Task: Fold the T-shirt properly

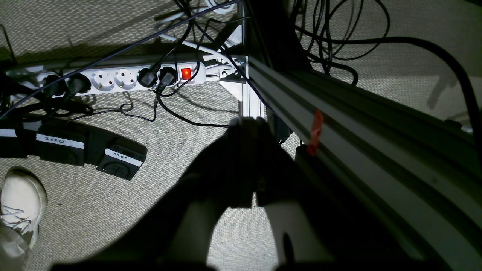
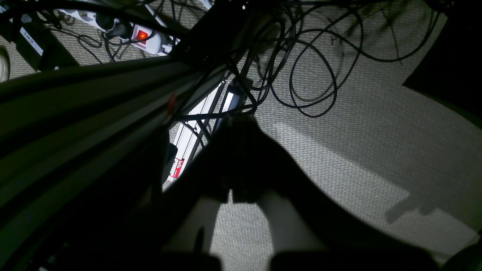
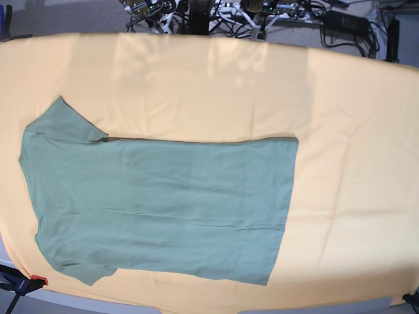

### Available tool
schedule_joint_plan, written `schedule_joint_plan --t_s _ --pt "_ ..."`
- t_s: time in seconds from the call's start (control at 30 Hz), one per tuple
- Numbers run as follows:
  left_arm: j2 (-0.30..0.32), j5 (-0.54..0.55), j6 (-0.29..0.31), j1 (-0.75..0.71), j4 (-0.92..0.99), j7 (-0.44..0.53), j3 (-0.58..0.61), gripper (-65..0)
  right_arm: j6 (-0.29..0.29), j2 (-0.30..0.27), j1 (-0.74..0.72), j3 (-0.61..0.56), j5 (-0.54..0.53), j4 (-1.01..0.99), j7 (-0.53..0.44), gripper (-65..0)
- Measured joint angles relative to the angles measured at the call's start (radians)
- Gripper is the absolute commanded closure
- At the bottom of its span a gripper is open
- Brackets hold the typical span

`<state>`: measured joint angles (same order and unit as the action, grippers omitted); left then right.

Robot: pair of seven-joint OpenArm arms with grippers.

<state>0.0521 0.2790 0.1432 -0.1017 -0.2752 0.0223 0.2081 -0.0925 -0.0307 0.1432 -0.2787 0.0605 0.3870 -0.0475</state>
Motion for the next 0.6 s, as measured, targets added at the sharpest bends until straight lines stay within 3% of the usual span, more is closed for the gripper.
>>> schedule_joint_plan --t_s 0.23,0.47,0.6 --pt "0.001 0.000 0.000 0.000 0.000 0.000 0.000 0.0 -0.099 -0.003 -0.002 0.000 0.000 0.001 -0.002 -1.9" --pt "0.001 0.000 0.000 0.000 0.000 0.000 0.000 0.0 -0.130 -0.003 -0.002 0.000 0.004 0.001 -0.002 0.0" --pt "0.001 0.000 0.000 0.000 0.000 0.000 0.000 0.0 -0.146 -0.002 -0.003 0.001 0.090 0.005 -0.002 0.0"
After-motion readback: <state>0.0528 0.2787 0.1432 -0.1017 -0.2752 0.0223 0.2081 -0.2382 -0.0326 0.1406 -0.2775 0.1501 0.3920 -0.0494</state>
